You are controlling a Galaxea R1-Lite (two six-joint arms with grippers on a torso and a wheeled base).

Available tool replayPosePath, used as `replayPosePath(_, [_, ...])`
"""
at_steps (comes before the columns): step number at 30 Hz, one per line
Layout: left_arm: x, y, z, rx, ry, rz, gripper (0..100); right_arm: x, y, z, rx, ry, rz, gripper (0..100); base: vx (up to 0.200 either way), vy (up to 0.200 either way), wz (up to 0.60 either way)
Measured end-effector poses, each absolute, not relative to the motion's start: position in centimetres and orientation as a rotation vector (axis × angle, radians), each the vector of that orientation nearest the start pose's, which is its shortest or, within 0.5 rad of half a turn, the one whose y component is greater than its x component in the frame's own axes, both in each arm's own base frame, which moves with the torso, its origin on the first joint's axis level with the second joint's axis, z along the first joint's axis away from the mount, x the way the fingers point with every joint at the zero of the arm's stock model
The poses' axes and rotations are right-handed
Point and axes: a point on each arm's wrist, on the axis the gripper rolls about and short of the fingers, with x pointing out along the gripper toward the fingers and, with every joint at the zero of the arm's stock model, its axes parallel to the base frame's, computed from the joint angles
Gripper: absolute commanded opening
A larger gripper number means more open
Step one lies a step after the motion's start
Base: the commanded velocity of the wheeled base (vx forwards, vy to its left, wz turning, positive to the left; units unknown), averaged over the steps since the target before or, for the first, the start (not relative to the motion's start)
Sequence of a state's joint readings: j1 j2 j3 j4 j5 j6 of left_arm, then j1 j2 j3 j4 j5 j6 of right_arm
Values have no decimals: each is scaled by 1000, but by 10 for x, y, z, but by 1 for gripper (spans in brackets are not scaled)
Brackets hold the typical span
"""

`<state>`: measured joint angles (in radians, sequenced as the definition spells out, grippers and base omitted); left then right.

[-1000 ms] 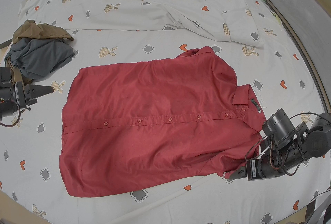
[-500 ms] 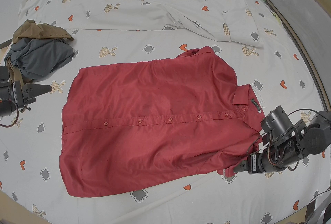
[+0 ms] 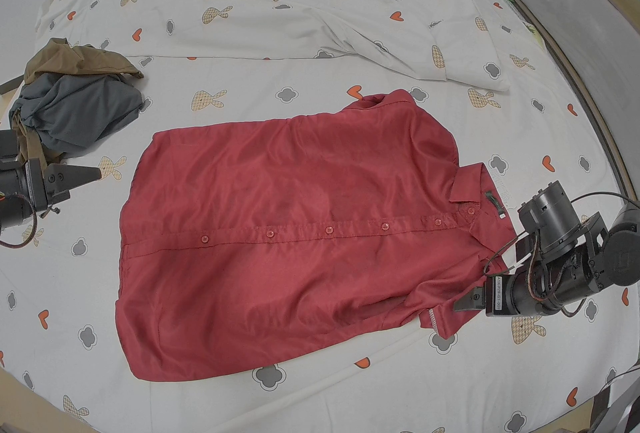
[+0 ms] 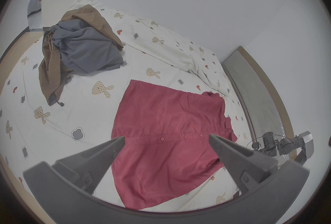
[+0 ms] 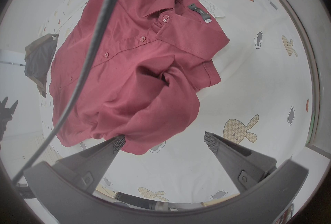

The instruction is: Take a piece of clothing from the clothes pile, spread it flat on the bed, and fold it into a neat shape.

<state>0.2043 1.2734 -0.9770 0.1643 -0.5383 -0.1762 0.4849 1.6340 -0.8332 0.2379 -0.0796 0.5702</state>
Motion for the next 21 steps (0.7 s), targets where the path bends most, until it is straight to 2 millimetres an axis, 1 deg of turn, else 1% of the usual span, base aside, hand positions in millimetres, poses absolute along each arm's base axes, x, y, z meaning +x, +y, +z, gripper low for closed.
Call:
replayPosePath(4, [189,27,263,-340,462,-291,100,222,114,139,257,1036,68,100,0,0,0])
replayPosePath(8, [189,27,263,-340,463,-291,100,229,118,140,315,963,84,100,0,0,0])
replayPosePath(11, [189,27,263,-341,464,-292,100,233,120,137,341,927,95,100,0,0,0])
replayPosePath(17, [189,27,262,-340,466,-291,100,232,120,126,345,949,81,100,0,0,0])
replayPosePath(21, [190,27,262,-340,467,-291,100,239,121,127,409,890,89,100,0,0,0])
